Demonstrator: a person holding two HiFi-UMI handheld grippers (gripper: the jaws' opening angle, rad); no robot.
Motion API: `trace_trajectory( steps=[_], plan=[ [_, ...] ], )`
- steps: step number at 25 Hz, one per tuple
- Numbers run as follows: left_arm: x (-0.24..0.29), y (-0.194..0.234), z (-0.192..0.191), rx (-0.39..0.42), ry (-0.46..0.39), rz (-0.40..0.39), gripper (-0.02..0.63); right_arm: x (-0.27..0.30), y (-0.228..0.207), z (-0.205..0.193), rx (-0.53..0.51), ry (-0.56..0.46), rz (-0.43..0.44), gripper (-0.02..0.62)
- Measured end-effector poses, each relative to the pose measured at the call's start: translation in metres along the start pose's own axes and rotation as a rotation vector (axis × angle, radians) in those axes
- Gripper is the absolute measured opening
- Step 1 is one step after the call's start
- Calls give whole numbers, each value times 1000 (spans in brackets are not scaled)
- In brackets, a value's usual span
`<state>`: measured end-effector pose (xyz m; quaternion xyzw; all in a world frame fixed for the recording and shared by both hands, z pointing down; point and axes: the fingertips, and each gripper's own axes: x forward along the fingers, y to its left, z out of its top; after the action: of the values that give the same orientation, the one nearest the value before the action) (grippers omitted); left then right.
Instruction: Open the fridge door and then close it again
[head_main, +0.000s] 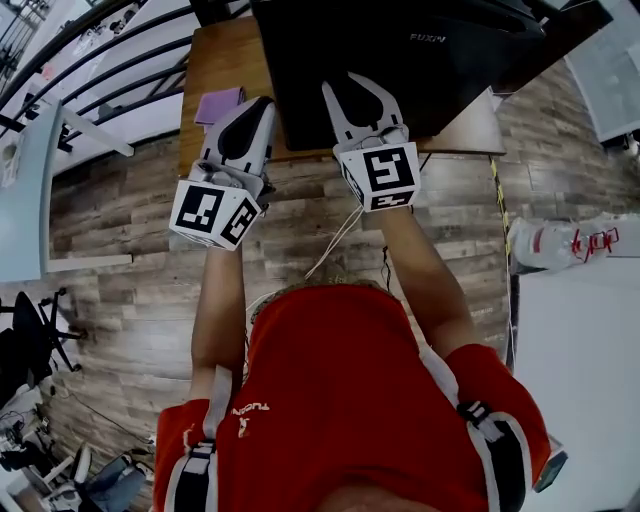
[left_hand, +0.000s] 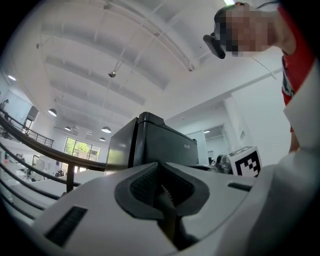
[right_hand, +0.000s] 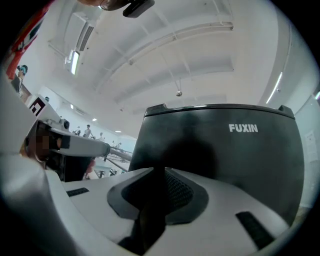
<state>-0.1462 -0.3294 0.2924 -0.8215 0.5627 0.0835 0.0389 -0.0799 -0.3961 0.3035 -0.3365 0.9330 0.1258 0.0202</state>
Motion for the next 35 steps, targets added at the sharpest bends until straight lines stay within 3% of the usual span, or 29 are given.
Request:
trace_trajectory(
  steps=[5, 14, 26, 35],
  plan=[
    [5, 8, -1, -7, -3, -15, 25, 10, -6, -1, -5, 5, -27, 35],
    [13, 19, -3, -13, 3, -32, 25, 13, -3, 1, -14, -2, -25, 26],
    [-1, -1, -2, -6, 11, -67, 25, -10, 40, 27, 13, -35, 129, 26],
    [-32, -34, 0, -3, 10, -109, 25, -56, 77, 46, 71, -60, 191, 26]
  ],
)
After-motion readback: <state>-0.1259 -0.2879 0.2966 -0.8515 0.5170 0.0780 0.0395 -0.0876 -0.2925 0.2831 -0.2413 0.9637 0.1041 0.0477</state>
